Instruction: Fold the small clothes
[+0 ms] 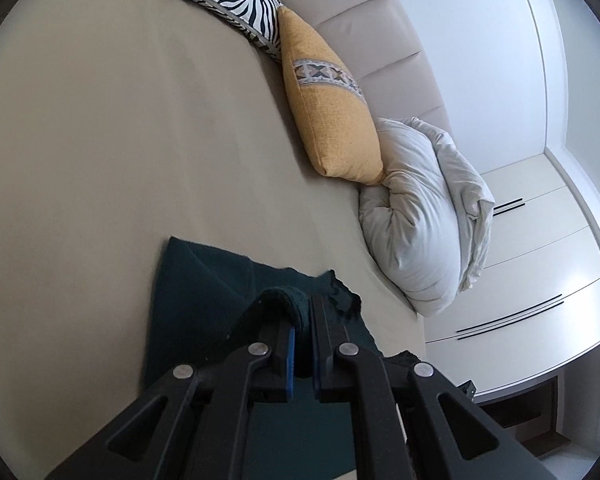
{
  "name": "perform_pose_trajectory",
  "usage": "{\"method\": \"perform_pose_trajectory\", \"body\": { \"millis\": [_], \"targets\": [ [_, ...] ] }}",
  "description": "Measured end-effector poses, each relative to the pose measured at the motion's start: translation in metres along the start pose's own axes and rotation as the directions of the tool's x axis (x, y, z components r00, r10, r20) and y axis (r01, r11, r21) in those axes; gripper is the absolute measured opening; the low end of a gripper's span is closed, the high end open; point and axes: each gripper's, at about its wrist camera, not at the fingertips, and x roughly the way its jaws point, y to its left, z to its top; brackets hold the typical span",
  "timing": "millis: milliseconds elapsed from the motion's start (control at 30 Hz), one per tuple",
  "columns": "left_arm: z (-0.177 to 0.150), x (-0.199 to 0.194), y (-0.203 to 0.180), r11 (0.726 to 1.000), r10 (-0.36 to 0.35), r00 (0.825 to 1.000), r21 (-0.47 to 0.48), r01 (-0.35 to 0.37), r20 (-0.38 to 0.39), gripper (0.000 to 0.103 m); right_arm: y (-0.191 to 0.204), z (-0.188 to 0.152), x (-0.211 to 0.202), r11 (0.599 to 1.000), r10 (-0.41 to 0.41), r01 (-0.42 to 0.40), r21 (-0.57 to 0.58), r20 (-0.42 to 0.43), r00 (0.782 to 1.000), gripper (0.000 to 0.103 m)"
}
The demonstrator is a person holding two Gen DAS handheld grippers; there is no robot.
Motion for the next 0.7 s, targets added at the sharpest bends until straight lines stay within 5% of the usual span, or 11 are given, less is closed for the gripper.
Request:
{"method": "perform_pose_trajectory", "body": {
  "millis": [200,300,400,467,700],
  "targets": [
    [0.019,0.047,0.015,0.993,0.112,0.993,0.032,-0.111,-0.039,0.01,-0.007,0.022,0.063,0.996,-0.087,0.087,-0.02,-0.01,0.996,0.009],
    [0.018,0.057,0.026,0.991,0.136,0.989,0.02,-0.135,-0.059,0.024,-0.022,0.031,0.079,0.99,-0.141,0.141,0.012,-0.002,0.99,0.011],
    [0.016,0.043,0.026,0.989,0.148,0.989,0.021,-0.148,-0.03,0.049,-0.033,0.029,0.071,0.987,-0.157,0.155,0.037,0.037,0.987,0.036],
    [0.017,0.027,0.02,0.989,0.143,0.99,0.026,-0.143,0.005,0.062,-0.033,0.025,0.059,0.986,-0.167,0.165,0.029,0.063,0.984,0.041],
    [0.002,-0.004,-0.009,0.971,0.179,0.981,0.145,-0.189,0.079,0.065,0.022,-0.012,0.046,0.93,-0.237,0.245,-0.273,0.061,0.97,0.041]
  ]
}}
